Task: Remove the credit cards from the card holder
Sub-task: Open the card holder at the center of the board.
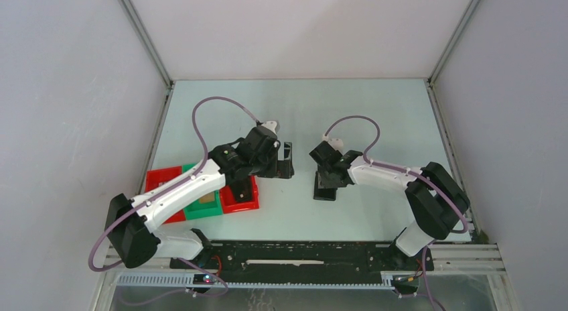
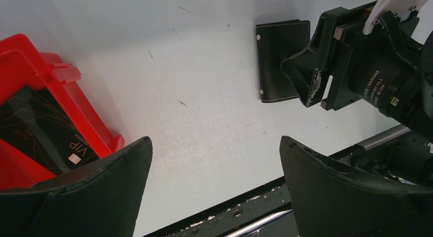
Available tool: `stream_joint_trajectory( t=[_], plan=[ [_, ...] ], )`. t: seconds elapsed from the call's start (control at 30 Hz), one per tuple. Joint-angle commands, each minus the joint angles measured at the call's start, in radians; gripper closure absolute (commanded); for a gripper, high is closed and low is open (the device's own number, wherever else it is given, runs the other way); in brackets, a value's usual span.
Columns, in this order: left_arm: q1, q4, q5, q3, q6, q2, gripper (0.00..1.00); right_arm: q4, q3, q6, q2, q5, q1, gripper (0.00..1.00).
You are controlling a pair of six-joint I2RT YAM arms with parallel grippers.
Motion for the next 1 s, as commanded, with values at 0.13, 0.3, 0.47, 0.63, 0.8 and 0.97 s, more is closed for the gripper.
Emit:
stream_joint_trajectory(
  t=[0.13,0.3,0.47,0.63,0.8,0.97],
  plan=[
    [0.005,0.017,0.007,0.012,-0.013,-0.023,0.0,0.004,0.01,0.041,0.034,0.089,0.032,0.73],
    [0.005,0.039,0.038,0.0,-0.012,-0.008,0.0,-0.014,0.008,0.056,-0.006,0.086,0.035,1.0],
    [0.005,0.068,0.084,-0.006,-0.028,0.03,0.0,0.037,-0.05,0.072,-0.107,0.022,0.015,1.0],
    [0.005,0.08,0.093,-0.003,-0.024,0.049,0.0,0.194,-0.204,0.086,-0.298,-0.113,-0.055,1.0],
    [0.004,0.091,0.135,0.008,-0.02,0.077,0.0,0.243,-0.33,0.107,-0.473,-0.219,-0.198,1.0],
    [0.003,0.095,0.143,0.022,-0.024,0.094,0.0,0.289,-0.462,0.113,-0.617,-0.411,-0.379,1.0]
  ],
)
